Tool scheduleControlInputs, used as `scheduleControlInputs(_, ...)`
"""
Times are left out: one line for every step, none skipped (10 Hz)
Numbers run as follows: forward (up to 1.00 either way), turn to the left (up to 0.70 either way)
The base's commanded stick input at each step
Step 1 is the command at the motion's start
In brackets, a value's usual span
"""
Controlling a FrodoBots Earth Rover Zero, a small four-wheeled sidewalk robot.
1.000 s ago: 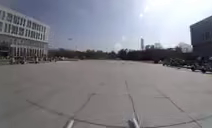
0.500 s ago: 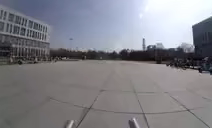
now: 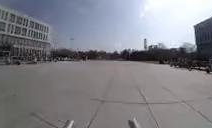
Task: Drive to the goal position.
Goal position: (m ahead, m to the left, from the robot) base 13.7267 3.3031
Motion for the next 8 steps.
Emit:
scheduleControlInputs(1.0,-0.08)
scheduleControlInputs(1.0,0.0)
scheduleControlInputs(1.0,0.0)
scheduleControlInputs(1.0,0.0)
scheduleControlInputs(1.0,0.0)
scheduleControlInputs(1.0,0.0)
scheduleControlInputs(1.0,0.0)
scheduleControlInputs(1.0,0.0)
